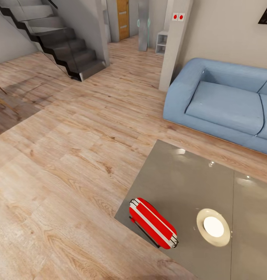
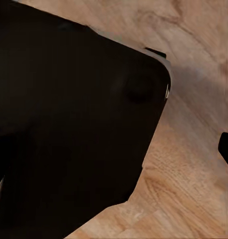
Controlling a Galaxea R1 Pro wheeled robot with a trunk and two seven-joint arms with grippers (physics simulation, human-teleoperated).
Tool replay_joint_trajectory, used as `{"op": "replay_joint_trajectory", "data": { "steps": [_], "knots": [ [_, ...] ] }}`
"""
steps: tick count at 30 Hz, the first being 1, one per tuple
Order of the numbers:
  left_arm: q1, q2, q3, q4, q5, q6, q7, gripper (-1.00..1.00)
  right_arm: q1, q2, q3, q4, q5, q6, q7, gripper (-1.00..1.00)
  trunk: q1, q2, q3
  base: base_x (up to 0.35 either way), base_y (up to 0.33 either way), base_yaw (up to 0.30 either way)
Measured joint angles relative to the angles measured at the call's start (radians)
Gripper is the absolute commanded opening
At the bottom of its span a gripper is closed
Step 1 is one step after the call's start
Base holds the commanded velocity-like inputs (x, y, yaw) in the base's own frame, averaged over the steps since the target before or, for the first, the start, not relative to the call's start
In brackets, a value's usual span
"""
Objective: Turn on the radio receiver that's on the table in the living room.
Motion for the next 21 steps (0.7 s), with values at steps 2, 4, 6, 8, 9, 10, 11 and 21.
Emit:
{"op": "replay_joint_trajectory", "data": {
  "steps": [2,4,6,8,9,10,11,21],
  "knots": [
    [0.0,0.001,0.001,0.001,0.0,0.0,0.0,1.0,-0.003,-0.032,0.0,-0.124,-0.001,0.014,-0.002,1.0,0.0,0.0,0.0,0.0,0.0,0.0],
    [-0.001,0.002,0.001,0.003,0.001,0.0,0.0,1.0,0.012,-0.069,0.0,-0.289,-0.002,0.066,-0.006,1.0,0.0,0.0,0.0,0.0,0.0,0.0],
    [-0.001,0.002,0.001,0.005,0.001,0.0,0.0,1.0,0.047,-0.098,0.0,-0.415,-0.002,0.136,-0.009,1.0,0.0,0.0,0.0,0.0,0.0,0.0],
    [-0.001,0.002,0.002,0.006,0.001,0.0,0.0,1.0,0.107,-0.134,-0.001,-0.585,0.0,0.223,-0.019,1.0,0.0,0.0,0.0,0.0,0.0,0.0],
    [-0.001,0.002,0.002,0.006,0.001,0.0,0.0,1.0,0.14,-0.151,-0.001,-0.672,0.0,0.256,-0.031,1.0,0.0,0.0,0.0,0.0,0.0,0.0],
    [-0.001,0.002,0.002,0.007,0.001,0.0,0.0,1.0,0.157,-0.16,-0.001,-0.715,0.0,0.27,-0.04,1.0,0.0,0.0,0.0,0.0,0.0,0.0],
    [-0.001,0.002,0.002,0.007,0.001,0.0,0.0,1.0,0.203,-0.188,-0.001,-0.825,0.001,0.304,-0.074,1.0,0.0,0.0,0.0,0.0,0.0,0.0],
    [-0.001,0.002,0.002,0.012,0.002,0.0,0.0,1.0,0.306,-0.285,-0.005,-1.117,-0.002,0.403,-0.218,1.0,0.0,0.0,0.0,0.0,0.0,0.0]
  ]
}}
